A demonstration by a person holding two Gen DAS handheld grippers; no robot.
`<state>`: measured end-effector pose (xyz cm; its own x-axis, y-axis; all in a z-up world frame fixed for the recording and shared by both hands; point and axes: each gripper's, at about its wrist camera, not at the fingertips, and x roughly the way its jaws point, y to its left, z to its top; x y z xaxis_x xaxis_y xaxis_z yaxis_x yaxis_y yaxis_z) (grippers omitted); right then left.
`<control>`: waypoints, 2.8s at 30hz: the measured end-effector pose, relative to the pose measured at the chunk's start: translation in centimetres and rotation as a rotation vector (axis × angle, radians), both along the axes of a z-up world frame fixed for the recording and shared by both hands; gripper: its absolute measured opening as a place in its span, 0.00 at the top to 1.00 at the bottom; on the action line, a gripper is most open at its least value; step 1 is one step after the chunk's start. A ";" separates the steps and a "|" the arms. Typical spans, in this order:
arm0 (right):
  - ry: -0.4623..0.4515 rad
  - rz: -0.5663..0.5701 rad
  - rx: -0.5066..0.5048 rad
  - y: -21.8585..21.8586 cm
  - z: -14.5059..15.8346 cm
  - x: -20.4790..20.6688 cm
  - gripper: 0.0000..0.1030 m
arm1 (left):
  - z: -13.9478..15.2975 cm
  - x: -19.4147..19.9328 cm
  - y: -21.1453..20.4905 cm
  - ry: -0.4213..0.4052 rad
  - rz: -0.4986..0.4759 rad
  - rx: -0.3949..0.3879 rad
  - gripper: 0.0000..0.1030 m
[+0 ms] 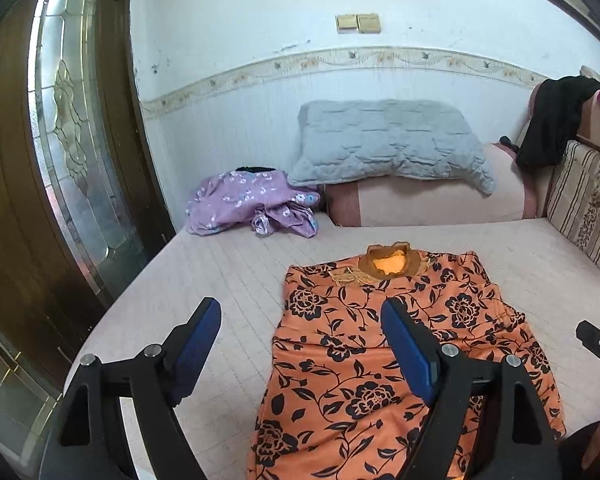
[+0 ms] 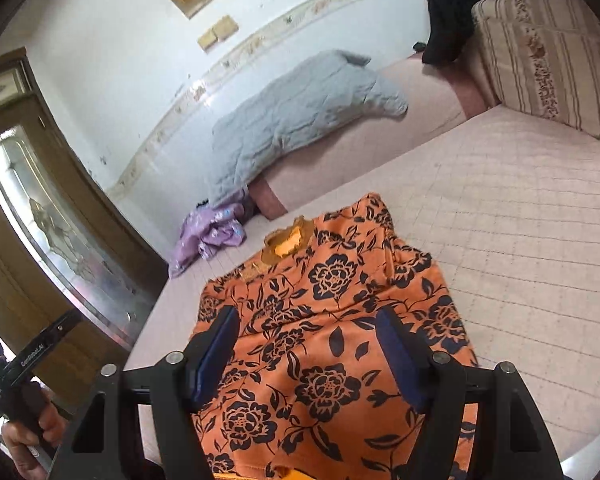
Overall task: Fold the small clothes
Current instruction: 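Move both tools to the blouse hem and grasp it, then lift the hem with both tools and fold it toward the collar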
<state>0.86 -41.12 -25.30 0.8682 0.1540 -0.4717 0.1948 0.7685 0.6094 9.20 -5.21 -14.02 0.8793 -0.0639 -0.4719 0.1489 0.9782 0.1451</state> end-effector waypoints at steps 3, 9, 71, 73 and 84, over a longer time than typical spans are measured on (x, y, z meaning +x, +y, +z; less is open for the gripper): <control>-0.001 -0.007 0.000 -0.3 0.2 -1.2 0.28 | -0.1 -1.0 0.5 0.004 -0.005 -0.002 0.13; 0.082 -0.015 0.049 -1.7 -1.6 -2.2 0.28 | -5.2 0.2 3.5 0.197 0.027 -0.022 0.10; 0.089 0.112 0.348 -8.4 -0.9 3.3 0.89 | -6.5 15.0 11.0 0.543 -0.078 -0.458 0.94; 0.079 0.084 0.352 -9.8 -0.5 5.9 0.89 | -6.2 18.6 10.0 0.545 -0.081 -0.438 0.94; 0.203 -0.075 0.404 -16.4 -8.0 26.0 0.89 | -14.9 37.2 3.9 0.703 0.008 -0.343 0.92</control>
